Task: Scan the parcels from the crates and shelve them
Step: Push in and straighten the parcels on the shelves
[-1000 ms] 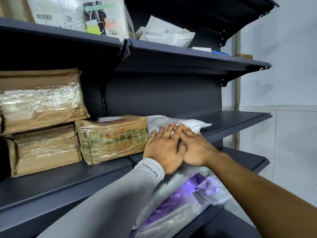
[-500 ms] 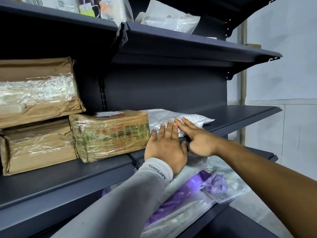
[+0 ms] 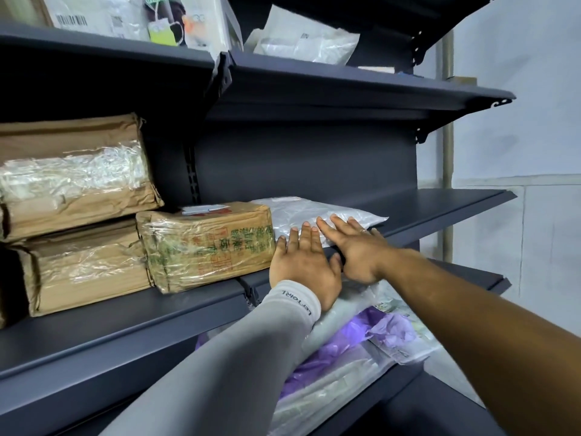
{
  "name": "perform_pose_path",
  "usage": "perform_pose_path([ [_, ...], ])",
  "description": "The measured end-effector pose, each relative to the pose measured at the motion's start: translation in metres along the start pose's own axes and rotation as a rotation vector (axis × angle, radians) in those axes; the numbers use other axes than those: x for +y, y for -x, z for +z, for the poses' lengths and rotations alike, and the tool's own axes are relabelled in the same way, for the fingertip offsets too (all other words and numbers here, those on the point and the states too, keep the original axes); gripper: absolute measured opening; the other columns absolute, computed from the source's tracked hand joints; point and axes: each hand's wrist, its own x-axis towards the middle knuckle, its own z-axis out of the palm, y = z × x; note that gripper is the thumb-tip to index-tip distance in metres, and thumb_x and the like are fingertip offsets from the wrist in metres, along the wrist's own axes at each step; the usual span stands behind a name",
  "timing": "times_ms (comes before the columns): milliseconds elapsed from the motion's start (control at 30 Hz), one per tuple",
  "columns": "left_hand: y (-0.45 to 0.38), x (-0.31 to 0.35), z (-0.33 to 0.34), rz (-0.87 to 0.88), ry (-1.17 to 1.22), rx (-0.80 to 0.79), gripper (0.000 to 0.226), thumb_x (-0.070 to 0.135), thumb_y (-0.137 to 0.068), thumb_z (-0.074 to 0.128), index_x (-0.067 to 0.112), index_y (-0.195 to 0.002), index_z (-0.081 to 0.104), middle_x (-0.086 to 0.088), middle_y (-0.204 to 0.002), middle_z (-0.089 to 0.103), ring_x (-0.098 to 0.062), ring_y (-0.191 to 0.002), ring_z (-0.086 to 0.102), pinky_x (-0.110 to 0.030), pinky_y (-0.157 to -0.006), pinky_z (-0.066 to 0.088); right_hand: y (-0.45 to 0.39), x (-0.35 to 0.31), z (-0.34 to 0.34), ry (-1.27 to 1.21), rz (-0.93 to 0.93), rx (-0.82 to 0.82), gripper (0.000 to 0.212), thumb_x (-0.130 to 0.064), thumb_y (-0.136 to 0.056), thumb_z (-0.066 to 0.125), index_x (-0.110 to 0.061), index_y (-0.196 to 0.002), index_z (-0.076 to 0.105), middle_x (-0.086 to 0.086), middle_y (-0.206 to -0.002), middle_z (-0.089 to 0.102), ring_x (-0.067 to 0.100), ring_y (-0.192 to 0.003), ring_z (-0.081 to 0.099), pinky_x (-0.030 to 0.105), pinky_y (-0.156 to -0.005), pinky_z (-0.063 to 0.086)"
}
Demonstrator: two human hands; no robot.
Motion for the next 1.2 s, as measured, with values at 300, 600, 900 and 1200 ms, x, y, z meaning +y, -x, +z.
perform_pose_path([
  [300, 0.086, 0.013, 0.037, 0.070, 0.019, 0.192, 0.073, 0.046, -0.108, 0.018, 0.012, -0.163, -0.015, -0.004, -0.169, -0.023, -0.025, -0.158, -0.020, -0.049, -0.122, -0.023, 0.081, -0.001, 0.013, 0.082, 0.023, 0.195, 0.105, -0.023, -0.095, 0.057, -0.036, -0.161, -0.023, -0.009, -0.171, -0.024, 0.018, -0.159, -0.017, 0.051, -0.129, 0.002],
  [600, 0.155, 0.008, 0.103, 0.106, 0.119, 0.165, 0.072, 0.050, -0.094, 0.042, 0.005, -0.149, 0.054, -0.013, -0.157, 0.050, -0.033, -0.146, 0.046, -0.057, -0.119, 0.021, 0.124, -0.001, 0.085, 0.116, 0.071, 0.244, 0.107, -0.018, -0.088, 0.055, -0.033, -0.163, -0.019, -0.009, -0.172, -0.019, 0.018, -0.159, -0.018, 0.046, -0.130, 0.003],
  [900, 0.135, -0.019, 0.150, -0.099, 0.089, 0.009, 0.073, 0.053, -0.107, 0.022, 0.021, -0.166, -0.006, 0.001, -0.175, -0.007, -0.024, -0.161, -0.006, -0.066, -0.123, -0.007, 0.097, -0.002, 0.152, 0.113, 0.080, 0.120, 0.098, -0.022, -0.093, 0.053, -0.036, -0.164, -0.014, -0.006, -0.173, -0.016, 0.022, -0.160, -0.015, 0.052, -0.129, 0.006],
  [1200, 0.085, -0.032, 0.171, -0.192, 0.151, 0.044, 0.079, 0.069, -0.099, 0.034, 0.046, -0.162, -0.008, 0.001, -0.171, -0.024, -0.032, -0.159, -0.015, -0.083, -0.111, 0.007, 0.030, 0.005, 0.159, 0.158, 0.076, 0.166, 0.102, -0.025, -0.092, 0.060, -0.052, -0.159, -0.011, -0.003, -0.174, -0.013, 0.030, -0.159, -0.017, 0.075, -0.119, 0.005],
])
